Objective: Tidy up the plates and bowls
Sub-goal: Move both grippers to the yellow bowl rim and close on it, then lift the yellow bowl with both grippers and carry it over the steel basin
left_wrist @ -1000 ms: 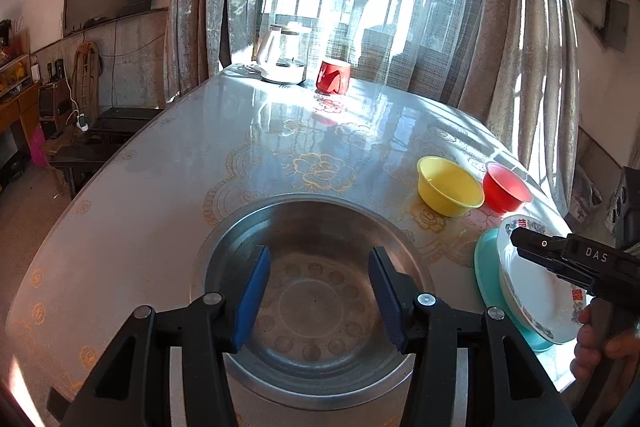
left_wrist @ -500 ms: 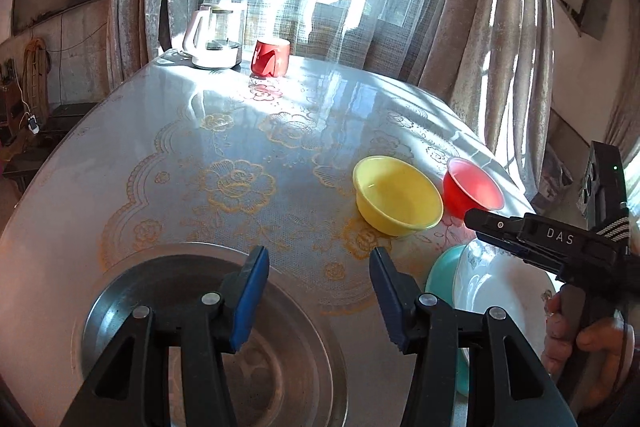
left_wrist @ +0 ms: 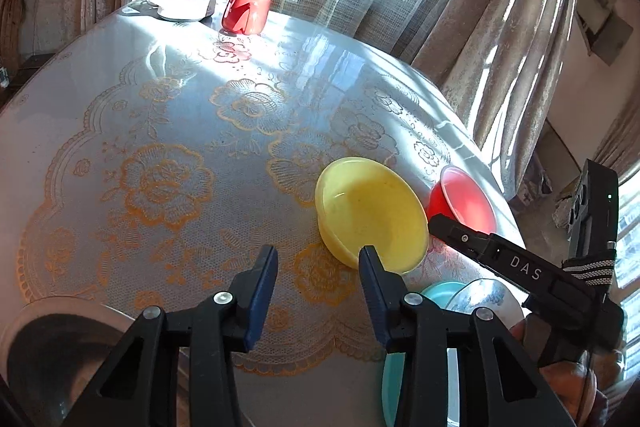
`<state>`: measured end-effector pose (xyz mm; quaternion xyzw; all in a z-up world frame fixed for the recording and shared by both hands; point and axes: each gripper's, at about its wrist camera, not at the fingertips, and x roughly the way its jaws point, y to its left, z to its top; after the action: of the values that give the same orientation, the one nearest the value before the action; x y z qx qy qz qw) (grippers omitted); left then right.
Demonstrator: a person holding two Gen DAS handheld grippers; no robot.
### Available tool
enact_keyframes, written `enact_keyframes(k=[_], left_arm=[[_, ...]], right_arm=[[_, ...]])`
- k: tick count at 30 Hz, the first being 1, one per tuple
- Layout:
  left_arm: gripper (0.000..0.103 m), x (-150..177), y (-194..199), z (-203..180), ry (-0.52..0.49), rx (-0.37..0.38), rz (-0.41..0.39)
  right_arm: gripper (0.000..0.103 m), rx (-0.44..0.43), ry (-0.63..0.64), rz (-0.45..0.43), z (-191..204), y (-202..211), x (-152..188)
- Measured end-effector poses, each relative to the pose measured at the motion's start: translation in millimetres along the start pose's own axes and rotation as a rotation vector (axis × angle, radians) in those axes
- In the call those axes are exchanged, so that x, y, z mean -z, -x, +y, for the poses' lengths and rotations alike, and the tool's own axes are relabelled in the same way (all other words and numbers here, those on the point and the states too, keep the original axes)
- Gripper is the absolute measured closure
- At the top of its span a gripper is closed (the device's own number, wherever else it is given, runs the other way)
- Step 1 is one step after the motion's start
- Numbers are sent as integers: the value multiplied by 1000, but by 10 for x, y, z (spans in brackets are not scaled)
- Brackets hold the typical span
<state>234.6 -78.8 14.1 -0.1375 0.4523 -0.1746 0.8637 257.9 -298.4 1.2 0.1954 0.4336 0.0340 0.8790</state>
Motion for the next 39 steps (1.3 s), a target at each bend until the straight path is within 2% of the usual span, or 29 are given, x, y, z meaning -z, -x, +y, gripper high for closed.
enact_keyframes(k=[8, 11, 13, 15, 19, 33, 39], left_arm=[[61, -103, -433, -23, 35, -28, 87], [62, -109, -560, -21, 46, -18, 114], [69, -91, -611, -42, 34, 7, 123], [77, -71, -591, -67, 27, 39, 115], [77, -47, -473, -178, -44, 23, 62], [77, 138, -59, -188, -83, 39, -13], [77, 242, 218, -173, -111, 42, -76]], right_arm=[[69, 29, 12, 34, -45, -219, -56], [75, 22, 11, 52, -56, -290, -60], [82, 17, 17, 64, -56, -332, -51], [85, 6, 19, 67, -49, -343, -29], [88, -9, 33, 50, -12, -295, -7], [88, -79, 35, 13, 65, -11, 167], [88, -110, 50, -5, 158, 142, 290]])
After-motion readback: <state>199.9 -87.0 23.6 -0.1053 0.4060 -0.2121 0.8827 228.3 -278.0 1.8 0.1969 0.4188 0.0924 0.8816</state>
